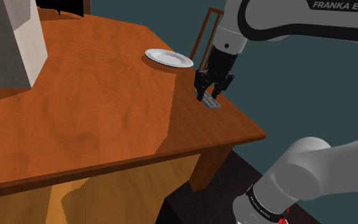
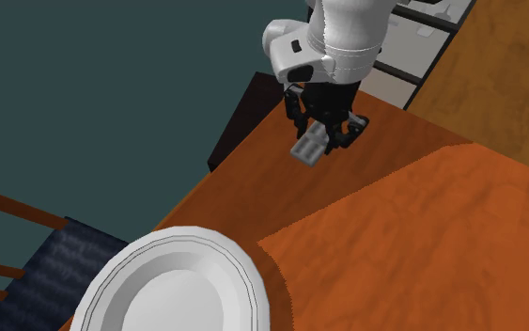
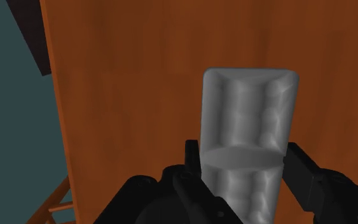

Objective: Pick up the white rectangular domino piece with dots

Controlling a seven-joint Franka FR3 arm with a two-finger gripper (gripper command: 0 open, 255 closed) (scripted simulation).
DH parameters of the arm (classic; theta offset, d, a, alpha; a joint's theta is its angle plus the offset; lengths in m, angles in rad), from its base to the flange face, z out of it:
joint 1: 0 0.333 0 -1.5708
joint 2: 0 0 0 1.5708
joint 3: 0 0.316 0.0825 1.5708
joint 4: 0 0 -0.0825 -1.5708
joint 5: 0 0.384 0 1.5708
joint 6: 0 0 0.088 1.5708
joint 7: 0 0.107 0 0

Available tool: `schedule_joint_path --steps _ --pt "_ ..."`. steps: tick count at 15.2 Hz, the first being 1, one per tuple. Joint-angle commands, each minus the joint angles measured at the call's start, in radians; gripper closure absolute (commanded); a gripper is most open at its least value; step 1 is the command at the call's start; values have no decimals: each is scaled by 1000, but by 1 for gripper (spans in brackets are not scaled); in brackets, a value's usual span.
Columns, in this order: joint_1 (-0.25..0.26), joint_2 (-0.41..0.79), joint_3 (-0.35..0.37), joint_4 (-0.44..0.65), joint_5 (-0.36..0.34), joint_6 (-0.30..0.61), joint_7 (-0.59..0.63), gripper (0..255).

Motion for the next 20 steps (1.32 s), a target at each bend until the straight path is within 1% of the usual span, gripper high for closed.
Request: schedule_joint_path --steps 1,8,20 --pt "1 5 2 -5 9 6 0 255" --pt "2 1 1 -9 9 7 -1 255" --pt "-6 22 -16 166 -7 -147 5 255"
